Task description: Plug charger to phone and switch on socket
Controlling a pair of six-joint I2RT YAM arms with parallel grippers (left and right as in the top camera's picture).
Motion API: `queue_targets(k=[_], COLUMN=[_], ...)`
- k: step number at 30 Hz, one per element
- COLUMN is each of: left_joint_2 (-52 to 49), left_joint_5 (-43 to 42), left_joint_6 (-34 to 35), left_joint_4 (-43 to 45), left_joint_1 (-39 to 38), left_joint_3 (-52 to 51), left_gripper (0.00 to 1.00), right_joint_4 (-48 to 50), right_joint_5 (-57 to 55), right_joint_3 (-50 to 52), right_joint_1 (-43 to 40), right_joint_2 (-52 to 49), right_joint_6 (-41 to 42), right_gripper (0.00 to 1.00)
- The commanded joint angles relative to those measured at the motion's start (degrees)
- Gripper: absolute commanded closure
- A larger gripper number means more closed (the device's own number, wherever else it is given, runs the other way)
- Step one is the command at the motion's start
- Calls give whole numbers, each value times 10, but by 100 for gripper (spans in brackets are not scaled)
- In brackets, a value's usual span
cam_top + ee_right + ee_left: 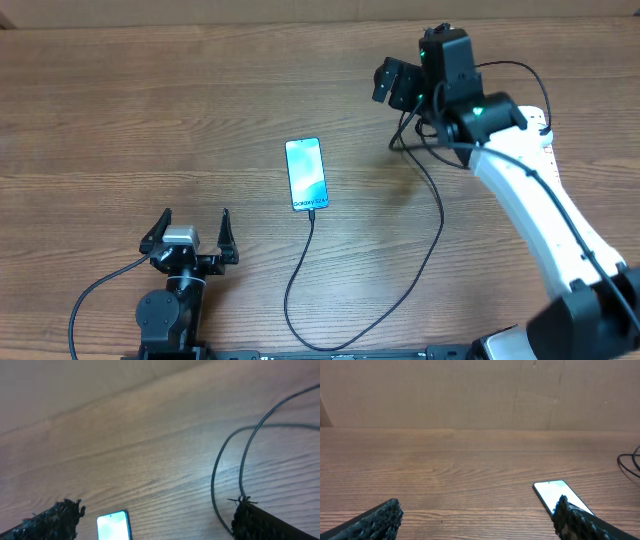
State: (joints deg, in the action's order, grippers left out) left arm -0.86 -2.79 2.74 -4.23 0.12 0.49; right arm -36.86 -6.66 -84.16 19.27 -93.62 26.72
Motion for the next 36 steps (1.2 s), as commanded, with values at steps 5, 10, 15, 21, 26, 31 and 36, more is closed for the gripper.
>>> queue_targets(k=[5, 10, 15, 21, 26, 31, 36], left_joint_2=[6, 6, 6, 6, 6, 6, 6], left_joint_5=[2, 2, 2, 2, 2, 2, 2], left_joint_6=[-15, -15, -15, -15, -15, -15, -15], left_joint_4=[-1, -1, -1, -1, -1, -1, -1], left_joint_1=[3, 3, 3, 3, 3, 3, 3], left_joint_3=[-2, -2, -2, -2, -2, -2, -2], left_gripper=[0, 0, 0, 0, 0, 0, 0], right_joint_4=[116, 283, 413, 437, 443, 454, 454], right_joint_5=[-81, -47, 15, 20, -2, -17, -16], right_joint_3=[131, 292, 437, 550, 620, 701, 777], right_joint_1=[21, 21, 21, 17, 16, 14, 9], right_joint_2=[100, 190, 297, 431, 543, 663, 755], right_joint_6=[-5, -41, -159, -212, -213, -212, -212], right_gripper=[0, 0, 0, 0, 0, 0, 0])
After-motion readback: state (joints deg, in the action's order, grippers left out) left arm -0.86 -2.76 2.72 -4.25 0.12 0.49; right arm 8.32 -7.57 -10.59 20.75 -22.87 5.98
